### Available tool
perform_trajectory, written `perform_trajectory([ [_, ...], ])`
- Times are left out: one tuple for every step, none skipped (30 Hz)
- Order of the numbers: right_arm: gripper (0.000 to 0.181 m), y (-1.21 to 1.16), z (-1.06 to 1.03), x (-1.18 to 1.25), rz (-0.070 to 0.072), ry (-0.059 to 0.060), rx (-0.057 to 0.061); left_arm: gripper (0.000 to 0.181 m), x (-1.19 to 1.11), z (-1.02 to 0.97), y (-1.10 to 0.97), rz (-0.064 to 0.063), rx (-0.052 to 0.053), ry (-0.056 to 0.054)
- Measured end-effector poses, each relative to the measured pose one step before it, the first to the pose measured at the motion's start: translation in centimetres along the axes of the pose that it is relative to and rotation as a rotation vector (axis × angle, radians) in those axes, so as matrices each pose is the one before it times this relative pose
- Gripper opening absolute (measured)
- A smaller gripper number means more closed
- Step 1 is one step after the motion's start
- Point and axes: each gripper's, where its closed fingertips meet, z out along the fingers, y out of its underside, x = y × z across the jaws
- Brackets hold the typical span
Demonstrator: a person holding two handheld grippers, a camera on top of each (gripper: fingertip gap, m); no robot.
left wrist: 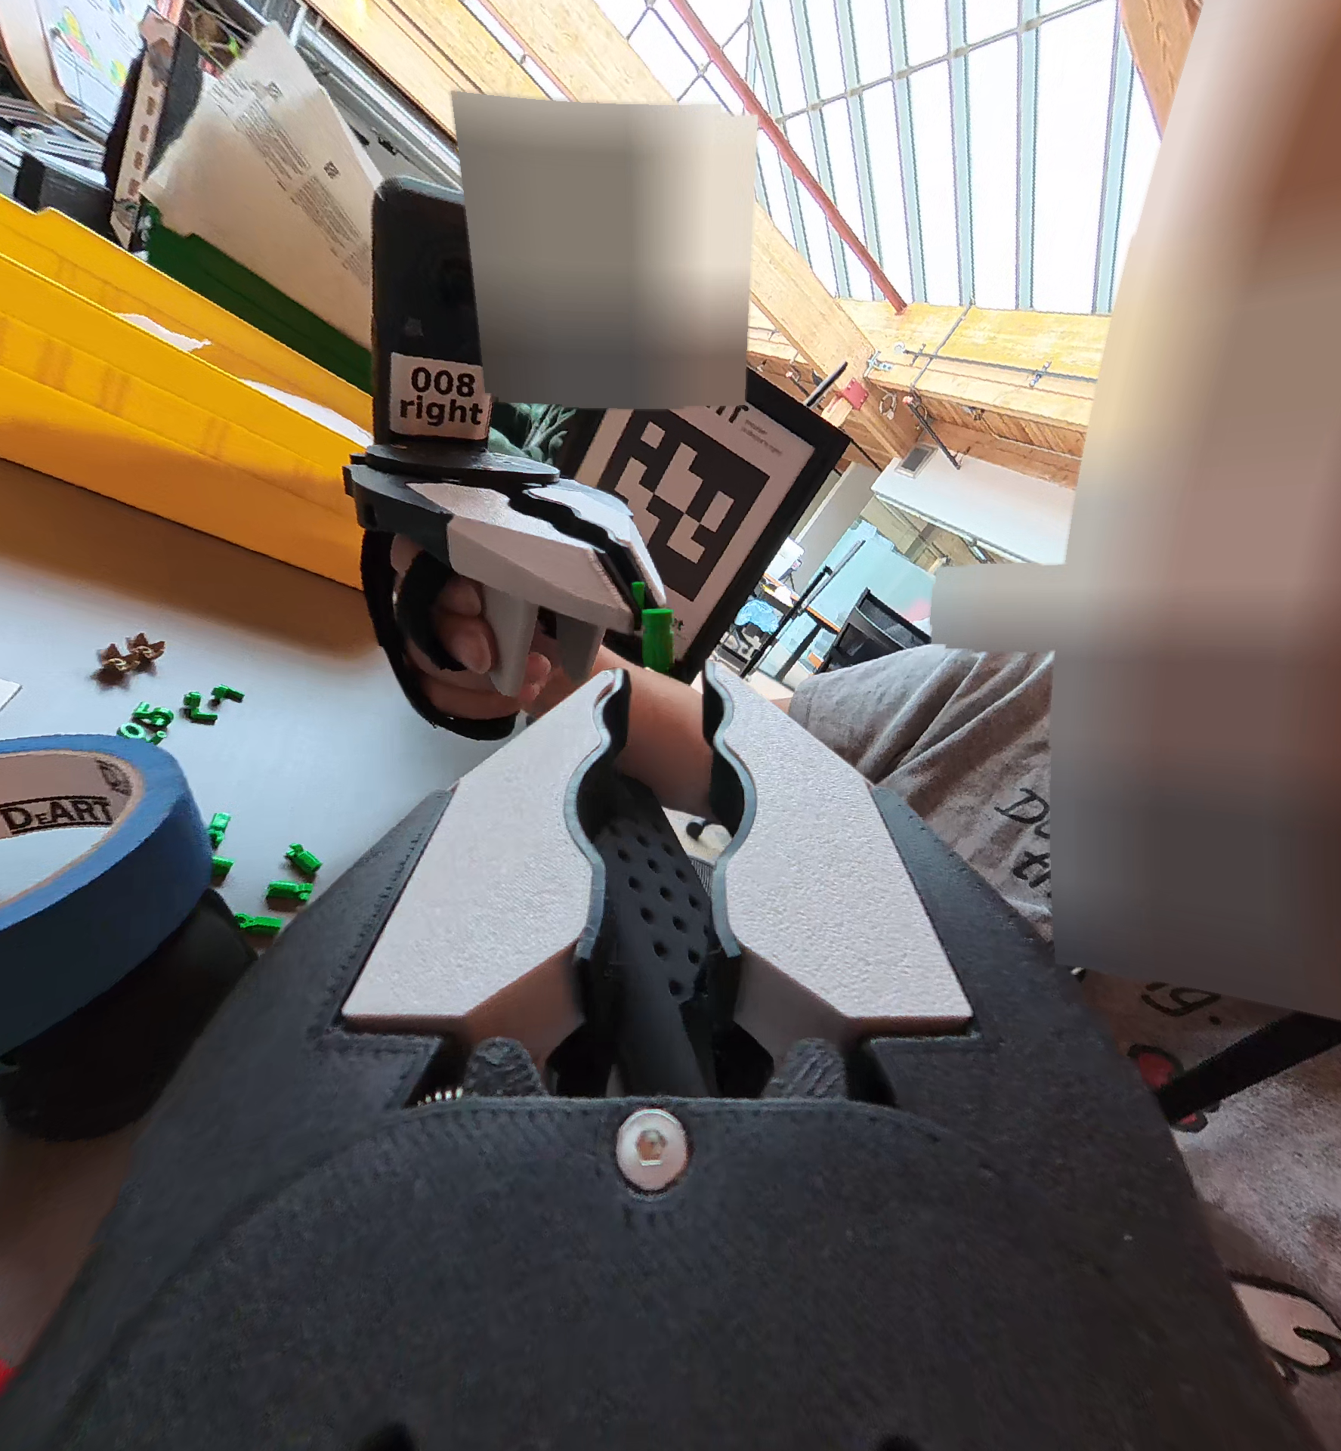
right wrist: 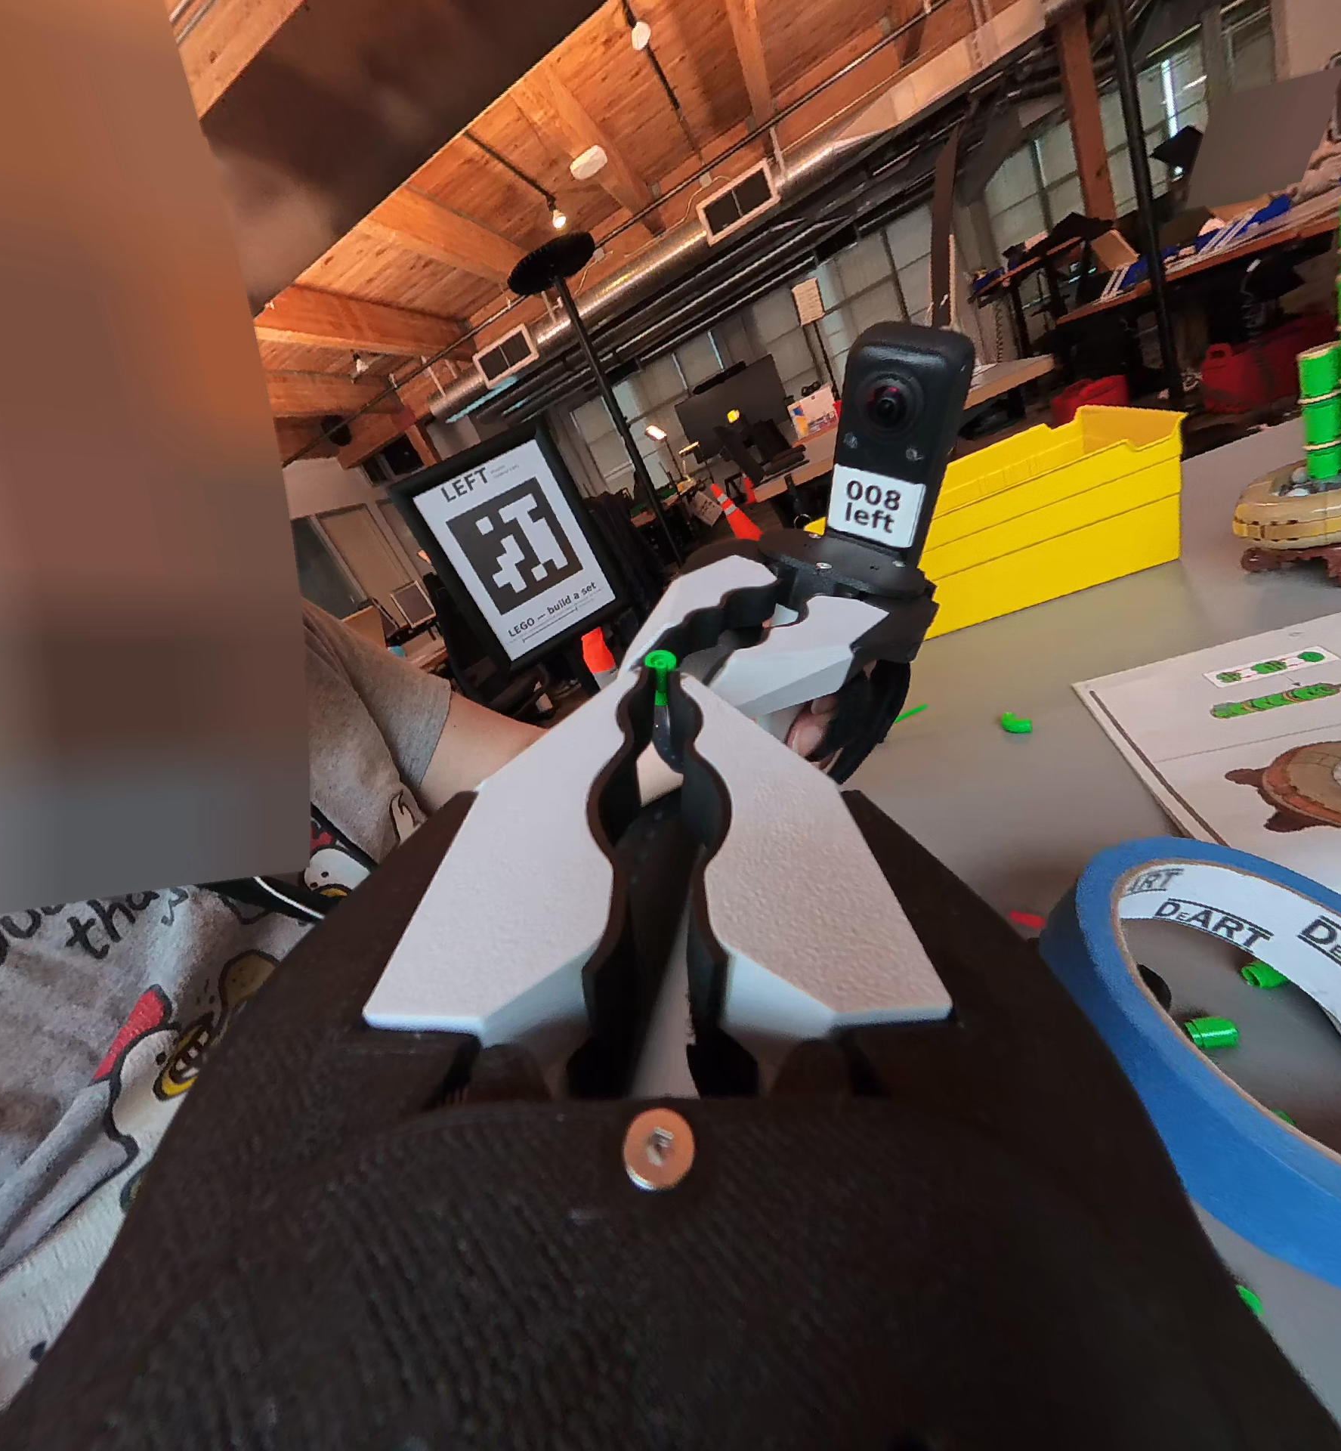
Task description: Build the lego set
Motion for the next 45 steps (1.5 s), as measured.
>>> perform_trajectory([
  [0.000,-0.182,-0.190,0.077,0.0081,-0.0003,0.0101,0.018,-0.272,-0.171,-0.098,-0.0016,0.0041,-0.0166],
  [0.000,-0.232,-0.169,0.014,0.0063,-0.0023,0.0119,0.019,-0.360,-0.190,-0.032,0.0043,-0.0011,-0.0251],
  [0.000,-0.204,-0.153,0.028,0.0049,-0.0007,0.0099,0.021,-0.354,-0.182,-0.007,0.0097,-0.0030,-0.0273],
  [0.000,-0.111,-0.134,0.084,0.0044,0.0037,0.0045,0.022,-0.254,-0.168,-0.037,0.0096,-0.0009,-0.0211],
  [0.000,-0.012,-0.100,0.118,0.0057,0.0071,-0.0027,0.022,-0.181,-0.156,-0.058,0.0044,0.0006,-0.0157],
  [0.000,0.095,-0.129,0.179,0.0091,0.0129,-0.0131,0.022,-0.138,-0.151,-0.059,0.0000,0.0014,-0.0118],
  [0.000,0.249,-0.303,0.268,0.0096,0.0288,-0.0323,0.022,-0.104,-0.148,-0.095,-0.0025,0.0033,-0.0084],
  [0.000,0.494,-0.672,0.375,0.0033,0.0488,-0.0532,0.022,-0.054,-0.158,-0.110,-0.0029,0.0054,-0.0056],
  [0.000,0.837,-1.142,0.463,-0.0033,0.0614,-0.0654,0.022,-0.049,-0.157,-0.110,-0.0015,0.0059,-0.0054],
  [0.000,0.960,-1.569,0.874,0.0051,0.0821,-0.0523,0.022,-0.015,-0.129,-0.096,0.0001,0.0050,-0.0043],
  [0.000,1.075,-1.806,1.569,0.0446,0.1085,-0.0362,0.022,0.016,-0.107,-0.113,-0.0008,0.0058,-0.0005],
  [0.000,0.958,-1.778,1.752,0.0746,0.0965,-0.0184,0.021,0.048,-0.057,-0.125,-0.0040,0.0060,0.0028],
  [0.000,0.311,-1.595,1.408,0.0773,0.0602,0.0316,0.021,0.061,-0.014,-0.110,-0.0073,0.0042,0.0052],
  [0.000,0.034,-1.413,1.173,0.0772,0.0449,0.0461,0.021,0.090,0.051,-0.017,-0.0079,0.0001,0.0072],
  [0.000,0.387,-1.167,1.408,0.0642,0.0703,0.0155,0.021,0.082,0.097,0.088,-0.0057,-0.0058,0.0057],
  [0.000,0.737,-0.932,1.517,0.0299,0.0891,-0.0122,0.021,0.046,0.136,0.195,-0.0019,-0.0112,0.0019],
  [0.000,0.823,-0.748,1.339,0.0162,0.0856,-0.0192,0.021,0.006,0.168,0.259,0.0004,-0.0141,-0.0003],
  [0.000,0.600,-0.609,0.897,0.0175,0.0625,-0.0090,0.021,0.000,0.175,0.267,0.0004,-0.0140,-0.0008],
  [0.000,0.354,-0.540,0.596,0.0129,0.0448,0.0030,0.021,-0.022,0.173,0.257,-0.0006,-0.0133,-0.0020],
  [0.000,0.326,-0.498,0.585,0.0075,0.0441,-0.0015,0.021,-0.034,0.176,0.223,-0.0006,-0.0127,-0.0021],
  [0.000,0.456,-0.402,0.472,0.0003,0.0340,-0.0120,0.021,0.020,0.157,0.197,-0.0009,-0.0113,0.0005],
  [0.000,0.537,-0.308,0.392,0.0054,0.0207,-0.0181,0.021,0.069,0.151,0.149,-0.0018,-0.0083,0.0037],
  [0.000,0.450,-0.202,0.409,0.0167,0.0107,-0.0136,0.021,0.087,0.131,0.086,-0.0018,-0.0054,0.0043],
  [0.000,0.341,-0.119,0.286,0.0204,-0.0035,-0.0082,0.021,0.104,0.117,0.069,0.0003,-0.0041,0.0038],
  [0.000,0.281,-0.040,0.097,0.0169,-0.0168,-0.0056,0.021,0.102,0.120,0.066,0.0019,-0.0047,0.0033],
  [0.000,0.356,-0.002,0.160,0.0203,-0.0117,-0.0110,0.021,0.060,0.098,0.105,0.0023,-0.0067,0.0005],
  [0.000,0.419,0.033,0.390,0.0178,0.0061,-0.0150,0.021,-0.017,0.087,0.116,0.0022,-0.0074,-0.0030],
  [0.000,0.439,0.091,0.463,0.0122,0.0107,-0.0169,0.021,-0.038,0.072,0.137,0.0013,-0.0073,-0.0037],
  [0.000,0.369,0.107,0.367,0.0146,0.0048,-0.0155,0.021,-0.017,0.061,0.113,0.0002,-0.0061,-0.0011],
  [0.000,0.264,0.105,0.223,0.0161,-0.0042,-0.0089,0.021,-0.014,0.057,0.092,-0.0015,-0.0039,0.0009],
  [0.000,0.167,0.043,0.186,0.0155,-0.0055,-0.0061,0.021,-0.007,0.047,0.067,-0.0027,-0.0025,0.0025],
  [0.000,0.090,-0.005,0.255,0.0104,0.0018,-0.0022,0.021,0.014,0.046,0.068,-0.0037,-0.0026,0.0035],
  [0.000,0.023,-0.033,0.217,0.0006,0.0060,0.0004,0.021,0.007,0.046,0.078,-0.0040,-0.0036,0.0033],
  [0.000,0.030,-0.033,0.082,0.0049,-0.0025,-0.0007,0.021,-0.007,0.041,0.072,-0.0027,-0.0044,0.0021],
  [0.000,0.060,-0.026,0.103,0.0026,0.0016,-0.0031,0.021,0.013,0.047,0.076,-0.0011,-0.0043,0.0014],
  [0.000,0.014,-0.022,0.114,0.0026,0.0028,-0.0019,0.021,-0.007,0.043,0.066,-0.0004,-0.0039,0.0008],
  [0.001,-0.004,0.002,0.133,0.0018,0.0038,0.0000,0.021,0.010,0.045,0.062,-0.0002,-0.0036,0.0009],
  [0.001,0.062,0.034,0.201,-0.0006,0.0088,-0.0034,0.021,0.008,0.044,0.057,-0.0006,-0.0039,0.0013],
  [0.005,0.096,0.046,0.266,-0.0027,0.0158,-0.0058,0.021,-0.006,0.038,0.072,-0.0010,-0.0036,0.0006],
  [0.006,0.047,0.010,0.103,-0.0055,0.0063,-0.0013,0.021,-0.012,0.041,0.049,-0.0004,-0.0022,-0.0003],
  [0.009,-0.106,-0.039,-0.138,-0.0018,-0.0071,0.0088,0.021,-0.003,0.035,0.023,0.0010,-0.0010,-0.0006],
  [0.012,-0.128,-0.060,-0.002,-0.0041,0.0045,0.0079,0.021,0.005,0.024,0.009,0.0015,-0.0006,-0.0002],
  [0.014,-0.088,-0.099,0.137,-0.0102,0.0173,0.0059,0.021,0.003,0.010,0.034,0.0002,-0.0015,0.0003],
  [0.015,-0.039,-0.118,0.111,-0.0130,0.0195,0.0029,0.021,-0.007,0.009,0.028,-0.0008,-0.0017,-0.0001],
  [0.018,-0.019,-0.132,0.056,-0.0150,0.0191,-0.0003,0.021,-0.013,-0.002,0.005,-0.0009,-0.0004,-0.0001],
])
